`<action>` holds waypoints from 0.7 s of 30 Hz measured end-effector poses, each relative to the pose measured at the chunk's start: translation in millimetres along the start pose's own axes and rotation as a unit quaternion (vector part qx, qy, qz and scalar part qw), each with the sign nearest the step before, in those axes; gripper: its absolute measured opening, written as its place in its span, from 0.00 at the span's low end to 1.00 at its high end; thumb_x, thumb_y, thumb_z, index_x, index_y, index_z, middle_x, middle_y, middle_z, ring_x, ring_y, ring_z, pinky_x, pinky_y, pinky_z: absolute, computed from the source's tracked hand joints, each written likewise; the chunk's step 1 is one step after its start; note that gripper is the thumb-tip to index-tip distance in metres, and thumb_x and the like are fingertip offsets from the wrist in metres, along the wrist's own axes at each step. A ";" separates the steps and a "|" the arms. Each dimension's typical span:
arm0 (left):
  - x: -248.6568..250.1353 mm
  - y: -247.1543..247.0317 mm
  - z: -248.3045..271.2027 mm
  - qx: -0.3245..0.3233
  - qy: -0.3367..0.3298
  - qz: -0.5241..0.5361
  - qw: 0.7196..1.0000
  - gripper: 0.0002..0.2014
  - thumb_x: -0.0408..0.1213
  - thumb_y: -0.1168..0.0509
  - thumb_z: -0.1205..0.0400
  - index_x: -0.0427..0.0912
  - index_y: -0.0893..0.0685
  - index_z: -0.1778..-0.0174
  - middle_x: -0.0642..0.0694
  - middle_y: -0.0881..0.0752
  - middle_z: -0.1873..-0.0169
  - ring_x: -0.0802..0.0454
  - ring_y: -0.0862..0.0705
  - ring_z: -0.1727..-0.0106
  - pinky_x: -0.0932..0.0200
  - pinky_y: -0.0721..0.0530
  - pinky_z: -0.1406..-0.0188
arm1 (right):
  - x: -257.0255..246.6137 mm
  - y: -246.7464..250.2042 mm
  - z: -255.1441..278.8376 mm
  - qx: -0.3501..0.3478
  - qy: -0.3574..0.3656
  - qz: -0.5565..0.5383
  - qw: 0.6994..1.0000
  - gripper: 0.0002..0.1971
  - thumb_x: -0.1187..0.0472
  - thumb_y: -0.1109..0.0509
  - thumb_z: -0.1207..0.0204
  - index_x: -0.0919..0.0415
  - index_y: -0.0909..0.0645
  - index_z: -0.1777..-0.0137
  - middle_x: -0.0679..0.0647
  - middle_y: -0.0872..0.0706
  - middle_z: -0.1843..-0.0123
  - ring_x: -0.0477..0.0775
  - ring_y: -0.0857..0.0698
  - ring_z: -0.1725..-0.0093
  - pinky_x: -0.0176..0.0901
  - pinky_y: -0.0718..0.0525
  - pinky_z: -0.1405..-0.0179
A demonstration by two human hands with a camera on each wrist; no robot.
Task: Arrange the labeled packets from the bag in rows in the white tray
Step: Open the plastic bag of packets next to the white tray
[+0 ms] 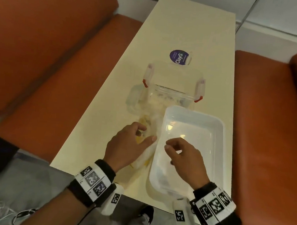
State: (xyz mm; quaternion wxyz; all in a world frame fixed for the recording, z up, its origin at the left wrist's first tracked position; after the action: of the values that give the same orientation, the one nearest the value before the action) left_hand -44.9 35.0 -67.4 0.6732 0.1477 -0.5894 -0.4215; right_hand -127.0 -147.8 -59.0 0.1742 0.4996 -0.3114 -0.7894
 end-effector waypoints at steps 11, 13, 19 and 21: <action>-11.6 -53.6 -14.3 -0.110 0.034 -0.025 0.993 0.57 0.67 0.26 0.31 0.63 0.56 0.14 0.45 0.38 0.16 0.41 0.29 0.21 0.45 0.25 0.29 | 60.7 -26.2 63.5 -0.162 0.071 0.255 0.951 0.23 0.35 0.44 0.16 0.31 0.34 0.21 0.34 0.20 0.26 0.41 0.22 0.31 0.41 0.22 0.44; -10.2 -56.3 -16.7 -0.111 0.015 -0.018 0.994 0.53 0.62 0.25 0.29 0.59 0.51 0.14 0.46 0.35 0.16 0.43 0.29 0.21 0.46 0.25 0.27 | 70.0 -25.6 68.4 -0.155 0.069 0.250 0.953 0.21 0.35 0.45 0.15 0.31 0.28 0.24 0.32 0.19 0.28 0.39 0.22 0.32 0.38 0.23 0.45; 4.9 -68.8 -18.1 -0.112 -0.018 -0.007 0.993 0.47 0.60 0.26 0.26 0.56 0.43 0.15 0.48 0.30 0.20 0.47 0.25 0.25 0.51 0.23 0.31 | 83.9 -17.6 74.5 -0.137 0.055 0.229 0.962 0.20 0.35 0.44 0.16 0.30 0.26 0.26 0.30 0.18 0.29 0.38 0.22 0.33 0.35 0.29 0.55; 7.2 -71.0 -16.1 -0.103 -0.012 -0.012 0.995 0.42 0.61 0.29 0.24 0.57 0.40 0.16 0.48 0.29 0.22 0.47 0.23 0.27 0.52 0.22 0.33 | 85.6 -16.4 74.7 -0.137 0.055 0.228 0.962 0.20 0.35 0.44 0.16 0.30 0.26 0.26 0.31 0.19 0.29 0.39 0.22 0.33 0.32 0.33 0.59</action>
State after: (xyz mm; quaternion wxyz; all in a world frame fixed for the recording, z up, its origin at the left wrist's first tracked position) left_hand -58.5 -17.8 -116.1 0.6726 0.0798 -0.5486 -0.4902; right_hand -231.1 -161.9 -105.2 0.4333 0.4292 -0.2955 -0.7354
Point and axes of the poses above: each hand's wrist, its own z-axis away from the middle knuckle, its own y-axis out of the back of the hand, x = y × z, the point moved 2 cm from there along -z, towards the middle knuckle
